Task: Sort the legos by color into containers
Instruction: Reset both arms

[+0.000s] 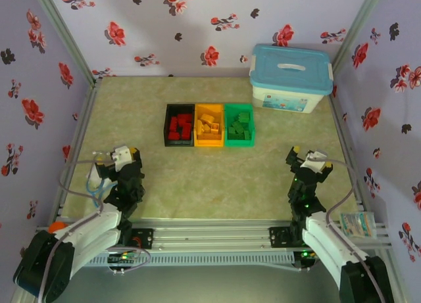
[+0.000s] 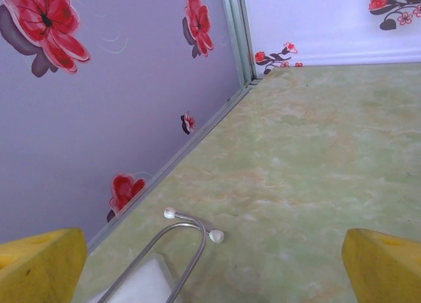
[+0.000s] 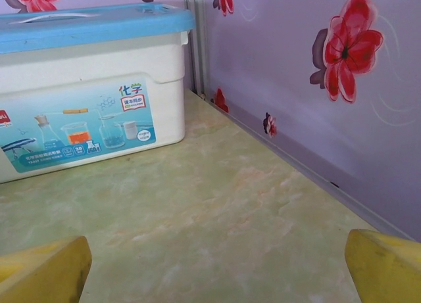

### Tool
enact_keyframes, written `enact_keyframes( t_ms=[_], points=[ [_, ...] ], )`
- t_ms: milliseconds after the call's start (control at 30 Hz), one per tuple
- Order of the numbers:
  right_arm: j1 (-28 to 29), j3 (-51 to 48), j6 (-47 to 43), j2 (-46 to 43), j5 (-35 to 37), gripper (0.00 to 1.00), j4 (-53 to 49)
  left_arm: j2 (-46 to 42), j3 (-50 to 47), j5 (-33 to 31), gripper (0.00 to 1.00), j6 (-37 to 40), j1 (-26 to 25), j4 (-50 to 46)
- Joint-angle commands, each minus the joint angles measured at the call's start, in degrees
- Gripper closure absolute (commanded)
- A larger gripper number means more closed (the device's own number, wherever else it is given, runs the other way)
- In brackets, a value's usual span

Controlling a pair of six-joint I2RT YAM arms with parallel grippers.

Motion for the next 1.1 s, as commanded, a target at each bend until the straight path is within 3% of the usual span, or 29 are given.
enact_keyframes(
  t_ms=[0, 467, 867, 1067],
  points=[
    [-0.9, -1.5, 1.2, 2.4, -1.0, 0.01, 7.0, 1.7, -0.1, 0.7, 0.00, -0.2, 1.2, 4.9],
    [-3.9, 0.2, 1.2, 21.9, -3.0, 0.01, 24.7, 12.9, 1.9, 5.0, 0.00, 1.2, 5.0, 15.5],
    [-5.7, 1.2, -0.2, 42.4, -2.5, 0.01, 46.8, 20.5, 0.9, 7.0, 0.00, 3.9, 7.7, 28.2],
    [-6.5, 4.7, -1.6, 48.9, -5.9, 0.01, 47.5, 21.5, 0.2, 8.9, 0.00, 1.9, 9.9, 30.6]
  ],
)
